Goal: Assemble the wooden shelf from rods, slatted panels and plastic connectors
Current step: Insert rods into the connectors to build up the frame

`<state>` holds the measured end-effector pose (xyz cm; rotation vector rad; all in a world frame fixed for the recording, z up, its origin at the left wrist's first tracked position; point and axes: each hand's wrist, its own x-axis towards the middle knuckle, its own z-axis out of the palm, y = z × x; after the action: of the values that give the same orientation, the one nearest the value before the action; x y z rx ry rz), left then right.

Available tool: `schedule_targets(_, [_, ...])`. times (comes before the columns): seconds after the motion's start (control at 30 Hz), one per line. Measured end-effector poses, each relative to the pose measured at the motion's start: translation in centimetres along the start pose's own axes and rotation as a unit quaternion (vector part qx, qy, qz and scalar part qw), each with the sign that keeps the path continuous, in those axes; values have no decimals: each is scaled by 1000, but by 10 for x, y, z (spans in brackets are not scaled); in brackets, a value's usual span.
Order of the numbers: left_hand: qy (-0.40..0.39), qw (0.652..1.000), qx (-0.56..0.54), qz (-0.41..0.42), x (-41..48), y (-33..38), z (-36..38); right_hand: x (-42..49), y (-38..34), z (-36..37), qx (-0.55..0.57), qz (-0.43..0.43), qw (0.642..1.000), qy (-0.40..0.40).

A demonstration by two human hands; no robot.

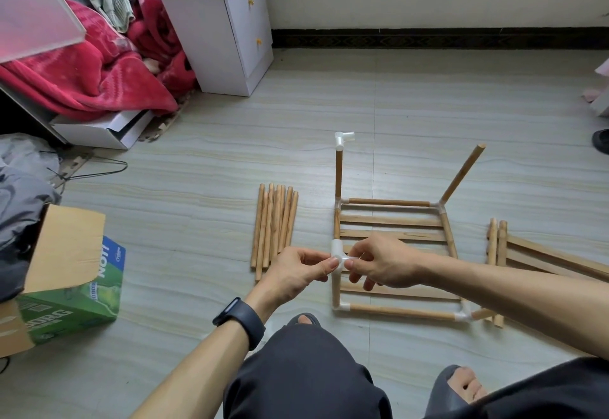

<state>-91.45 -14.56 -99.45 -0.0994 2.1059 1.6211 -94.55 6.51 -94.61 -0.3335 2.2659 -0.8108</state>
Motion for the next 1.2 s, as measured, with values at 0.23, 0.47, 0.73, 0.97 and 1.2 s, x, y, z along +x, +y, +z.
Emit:
schedule_targets(0.23, [-29, 999, 42, -5, 1, -4, -5, -5, -1, 5, -54, -14, 998, -6])
schedule_targets(0.47, [2, 1000, -13, -7, 4, -5, -7, 2, -7, 3, -123, -30, 991, 54])
schedule_targets(0.73, [175, 974, 79, -121, 18, -95, -59, 21, -3, 7, -246, -92, 951, 166])
schedule_targets(0.97, [201, 863, 260, -385, -4, -213, -93, 52, -16, 42, -439, -225, 858, 141])
schedule_targets(1.2, [271, 847, 193, -416, -16, -261, -78, 65, -16, 43, -465, -211, 846, 150])
